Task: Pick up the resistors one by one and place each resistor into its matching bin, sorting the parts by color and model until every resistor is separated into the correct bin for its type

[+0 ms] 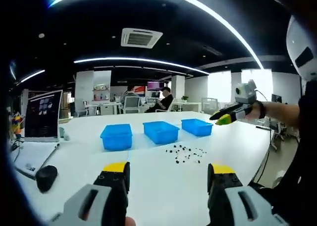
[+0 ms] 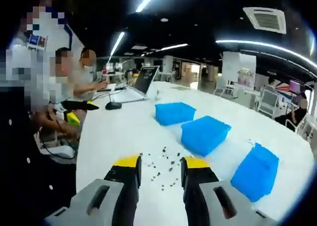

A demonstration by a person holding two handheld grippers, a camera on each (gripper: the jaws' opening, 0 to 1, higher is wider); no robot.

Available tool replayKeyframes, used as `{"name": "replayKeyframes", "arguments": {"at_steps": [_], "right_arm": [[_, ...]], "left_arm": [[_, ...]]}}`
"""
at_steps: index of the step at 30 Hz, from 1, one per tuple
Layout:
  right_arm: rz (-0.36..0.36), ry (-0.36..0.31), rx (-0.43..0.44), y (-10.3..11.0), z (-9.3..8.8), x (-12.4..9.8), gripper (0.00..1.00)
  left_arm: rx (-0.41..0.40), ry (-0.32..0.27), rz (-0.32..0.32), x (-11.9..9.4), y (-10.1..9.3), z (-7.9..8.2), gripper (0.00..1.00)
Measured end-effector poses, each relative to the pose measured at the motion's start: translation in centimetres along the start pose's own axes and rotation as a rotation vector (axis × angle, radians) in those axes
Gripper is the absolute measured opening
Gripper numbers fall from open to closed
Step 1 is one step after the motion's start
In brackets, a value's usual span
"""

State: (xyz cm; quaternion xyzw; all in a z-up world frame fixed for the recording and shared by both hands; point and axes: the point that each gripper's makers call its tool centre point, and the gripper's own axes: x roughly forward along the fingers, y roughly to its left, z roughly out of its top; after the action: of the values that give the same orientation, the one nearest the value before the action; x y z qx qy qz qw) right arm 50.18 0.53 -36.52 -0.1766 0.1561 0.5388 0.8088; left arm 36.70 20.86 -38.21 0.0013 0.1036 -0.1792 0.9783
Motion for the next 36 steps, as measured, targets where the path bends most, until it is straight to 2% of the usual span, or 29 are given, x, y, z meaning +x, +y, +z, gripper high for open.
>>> {"name": "replayKeyframes", "arguments": {"at_steps": [4, 9, 14, 17, 19, 24, 32, 36], "right_arm": [[0.099, 0.106, -0.056, 0.3, 0.1, 3.4, 0.32], [0.182, 0.227, -0.138, 0.4, -0.2, 7.6, 0.29], [0.251, 0.343, -0.212, 1.2, -1.6, 11.3, 0.26], [0.264, 0.412, -0.267, 1.0, -3.0, 12.9, 0.24], [0.28, 0.462, -0.276, 0.9, -4.1, 13.6, 0.23], [0.292, 0.5, -0.258, 0.4, -5.0, 14.8, 0.2], [0.316, 0.537, -0.232, 0.7, -5.4, 14.9, 0.08], [0.307, 0.545, -0.246, 0.6, -5.4, 14.9, 0.07]], "left_arm": [[-0.002, 0.018, -0.012, -0.4, -0.1, -0.7, 0.64], [-0.008, 0.029, -0.006, -1.0, 0.2, -1.1, 0.64], [-0.02, 0.029, 0.012, -1.6, 0.9, -1.3, 0.64], [-0.025, 0.031, 0.023, -2.0, 1.3, -1.5, 0.64], [-0.031, 0.03, 0.031, -2.1, 1.5, -1.6, 0.64], [-0.038, 0.033, 0.038, -2.3, 1.8, -1.8, 0.64], [-0.04, 0.036, 0.04, -2.1, 2.0, -1.9, 0.64], [-0.037, 0.036, 0.034, -1.9, 1.6, -1.9, 0.64]]}}
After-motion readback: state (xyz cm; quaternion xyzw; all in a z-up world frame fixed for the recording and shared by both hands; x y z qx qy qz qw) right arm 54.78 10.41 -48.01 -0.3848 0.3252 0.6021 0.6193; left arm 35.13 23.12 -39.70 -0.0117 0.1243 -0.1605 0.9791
